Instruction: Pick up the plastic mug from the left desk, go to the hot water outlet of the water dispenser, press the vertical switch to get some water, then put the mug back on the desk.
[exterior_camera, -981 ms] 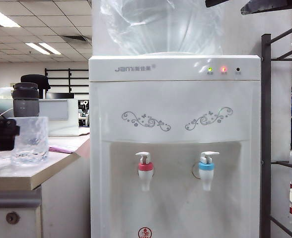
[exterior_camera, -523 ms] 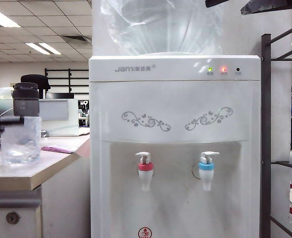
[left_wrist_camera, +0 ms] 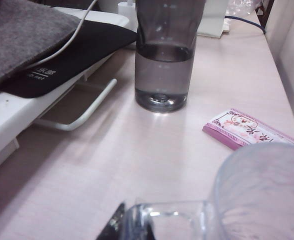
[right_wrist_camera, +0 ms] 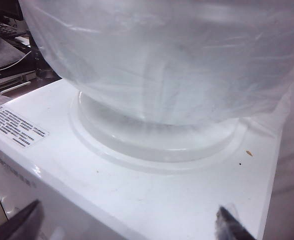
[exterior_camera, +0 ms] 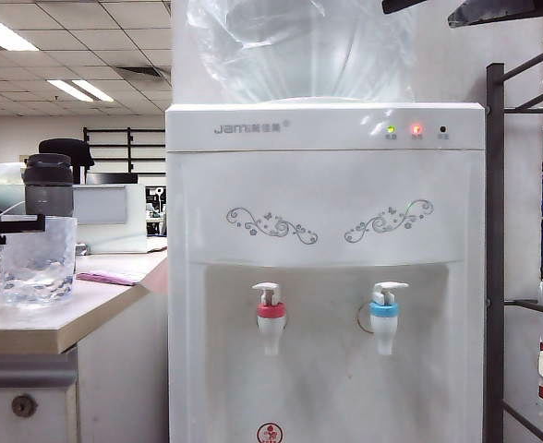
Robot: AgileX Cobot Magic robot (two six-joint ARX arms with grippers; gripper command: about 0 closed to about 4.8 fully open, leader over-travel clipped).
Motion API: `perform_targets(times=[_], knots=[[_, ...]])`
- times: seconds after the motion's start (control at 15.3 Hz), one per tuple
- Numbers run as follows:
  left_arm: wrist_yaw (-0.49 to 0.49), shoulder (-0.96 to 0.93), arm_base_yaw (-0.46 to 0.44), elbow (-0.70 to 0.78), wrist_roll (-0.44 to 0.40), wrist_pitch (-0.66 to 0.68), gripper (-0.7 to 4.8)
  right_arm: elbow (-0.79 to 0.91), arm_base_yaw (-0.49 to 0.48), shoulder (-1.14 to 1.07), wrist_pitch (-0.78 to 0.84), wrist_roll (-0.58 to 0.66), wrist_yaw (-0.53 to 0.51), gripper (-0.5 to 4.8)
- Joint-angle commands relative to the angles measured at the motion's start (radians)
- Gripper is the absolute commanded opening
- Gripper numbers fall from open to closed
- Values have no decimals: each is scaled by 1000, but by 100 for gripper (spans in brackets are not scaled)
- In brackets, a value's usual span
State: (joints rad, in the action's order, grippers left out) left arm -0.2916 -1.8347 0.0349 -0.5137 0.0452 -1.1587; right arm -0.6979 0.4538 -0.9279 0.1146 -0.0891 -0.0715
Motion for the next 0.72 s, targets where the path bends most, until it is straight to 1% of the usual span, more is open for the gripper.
perform_targets(times=[0.07,0.2,0.26,0.33,0.39,0.46,0.52,0.59,0.65,0.72], knots=[[0,1,2,1,-11,14,-5,-3,2,-11,16,0,-3,479],[0,1,2,1,-11,13,-5,-4,2,-15,-9,10,-39,479],[0,1,2,1,-11,13,-5,-4,2,-15,-15,10,-39,479],[0,1,2,1,-11,13,-5,-4,2,-15,-86,10,-39,479],[0,1,2,1,-11,14,-5,-4,2,-15,-101,10,-39,479],[0,1,2,1,-11,14,-5,-4,2,-15,-118,11,-39,442],[0,1,2,1,-11,14,-5,-4,2,-15,-115,11,-39,342],[0,1,2,1,-11,14,-5,-4,2,-15,-112,11,-39,189],[0,1,2,1,-11,14,-5,-4,2,-15,-109,11,-39,104],[0,1,2,1,-11,23,-5,-4,2,-15,-111,11,-39,96]])
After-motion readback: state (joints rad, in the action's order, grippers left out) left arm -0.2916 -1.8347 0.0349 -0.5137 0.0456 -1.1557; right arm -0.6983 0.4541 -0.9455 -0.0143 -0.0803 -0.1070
